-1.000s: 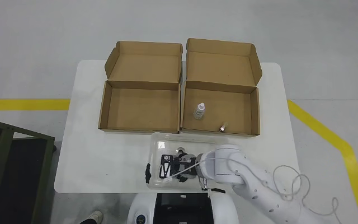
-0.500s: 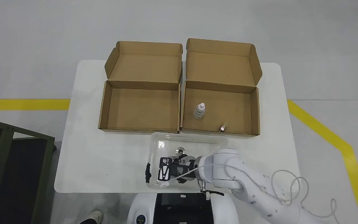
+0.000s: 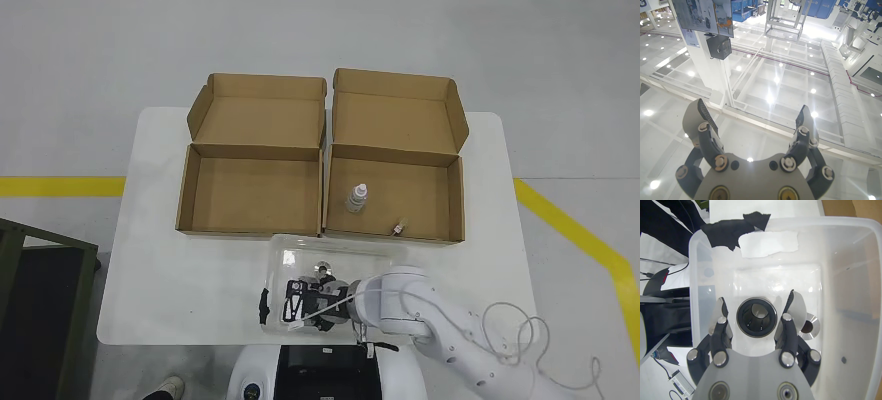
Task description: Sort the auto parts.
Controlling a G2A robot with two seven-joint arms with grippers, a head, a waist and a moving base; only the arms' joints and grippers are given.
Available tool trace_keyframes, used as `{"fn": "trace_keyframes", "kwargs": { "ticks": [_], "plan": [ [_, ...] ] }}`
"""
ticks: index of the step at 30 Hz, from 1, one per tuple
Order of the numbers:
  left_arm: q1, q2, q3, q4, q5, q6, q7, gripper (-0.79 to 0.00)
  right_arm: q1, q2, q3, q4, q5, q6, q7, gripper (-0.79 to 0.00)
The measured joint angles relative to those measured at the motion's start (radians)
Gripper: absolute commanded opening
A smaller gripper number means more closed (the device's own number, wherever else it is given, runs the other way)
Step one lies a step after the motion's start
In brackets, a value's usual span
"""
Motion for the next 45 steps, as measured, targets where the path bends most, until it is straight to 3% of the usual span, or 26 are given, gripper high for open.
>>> {"fn": "trace_keyframes", "kwargs": {
  "ticks": [8, 10, 12, 27, 45],
  "plan": [
    [0.0, 0.0, 0.0, 0.0, 0.0, 0.0, 0.0, 0.0, -0.011, 0.005, 0.014, 0.023, 0.006, -0.02, -0.023, -0.434],
    [0.0, 0.0, 0.0, 0.0, 0.0, 0.0, 0.0, 0.0, -0.012, 0.007, 0.019, 0.029, 0.006, -0.027, -0.025, -0.477],
    [0.0, 0.0, 0.0, 0.0, 0.0, 0.0, 0.0, 0.0, -0.012, 0.009, 0.024, 0.032, 0.006, -0.033, -0.027, -0.785],
    [0.0, 0.0, 0.0, 0.0, 0.0, 0.0, 0.0, 0.0, -0.046, 0.024, 0.071, -0.038, 0.033, -0.063, -0.108, -0.785],
    [0.0, 0.0, 0.0, 0.0, 0.0, 0.0, 0.0, 0.0, -0.15, 0.046, 0.216, 0.013, 0.112, -0.11, -0.517, -0.785]
  ]
}}
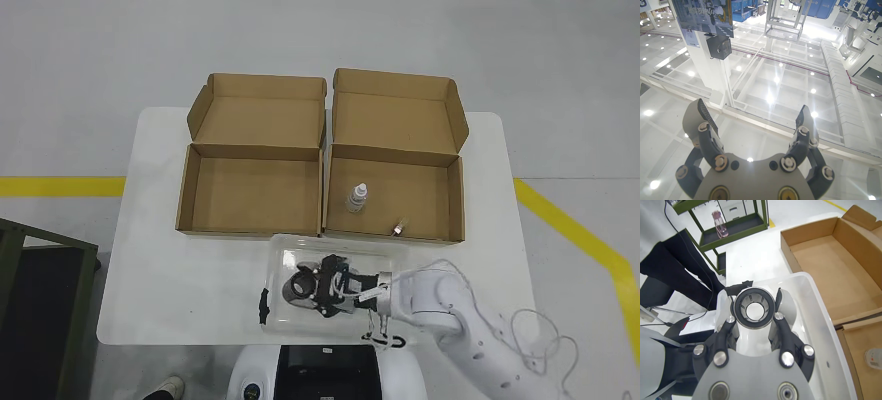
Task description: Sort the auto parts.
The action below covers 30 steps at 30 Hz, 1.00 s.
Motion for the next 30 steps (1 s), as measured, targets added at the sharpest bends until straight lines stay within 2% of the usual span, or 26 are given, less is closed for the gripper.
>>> {"fn": "trace_keyframes", "kwargs": {
  "ticks": [9, 19, 23, 30],
  "plan": [
    [0.0, 0.0, 0.0, 0.0, 0.0, 0.0, 0.0, 0.0, -0.005, -0.003, 0.027, 0.021, -0.03, 0.024, -0.135, -0.785],
    [0.0, 0.0, 0.0, 0.0, 0.0, 0.0, 0.0, 0.0, 0.08, -0.038, -0.047, 0.112, -0.129, 0.053, -0.318, -0.785],
    [0.0, 0.0, 0.0, 0.0, 0.0, 0.0, 0.0, 0.0, 0.11, -0.051, -0.073, 0.144, -0.135, 0.03, -0.383, -0.785],
    [0.0, 0.0, 0.0, 0.0, 0.0, 0.0, 0.0, 0.0, 0.118, -0.056, -0.082, 0.183, -0.19, 0.017, -0.404, -0.785]
  ]
}}
